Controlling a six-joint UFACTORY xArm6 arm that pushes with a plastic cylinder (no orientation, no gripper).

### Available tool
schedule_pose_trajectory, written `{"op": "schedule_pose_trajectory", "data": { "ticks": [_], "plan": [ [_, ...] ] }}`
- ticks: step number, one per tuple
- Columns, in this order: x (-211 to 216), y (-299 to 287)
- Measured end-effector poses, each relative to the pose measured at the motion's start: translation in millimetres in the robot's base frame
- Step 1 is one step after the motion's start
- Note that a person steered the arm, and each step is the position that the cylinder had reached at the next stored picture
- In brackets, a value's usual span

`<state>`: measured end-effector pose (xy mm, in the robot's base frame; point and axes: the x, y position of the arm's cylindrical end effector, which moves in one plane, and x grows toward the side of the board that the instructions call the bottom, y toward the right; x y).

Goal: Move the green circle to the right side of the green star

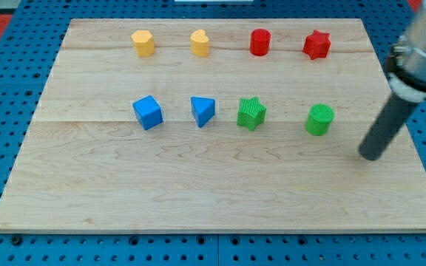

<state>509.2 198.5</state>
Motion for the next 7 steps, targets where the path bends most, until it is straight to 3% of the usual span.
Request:
{"op": "schedule_pose_trajectory", "data": {
  "ticks": [1, 3, 4, 5, 7],
  "plan": [
    [-27.7, -9.1],
    [-25.8, -9.5],
    [-2.2, -31.7],
    [-21.0, -54.6],
    [-34.0, -40.6]
  ]
}}
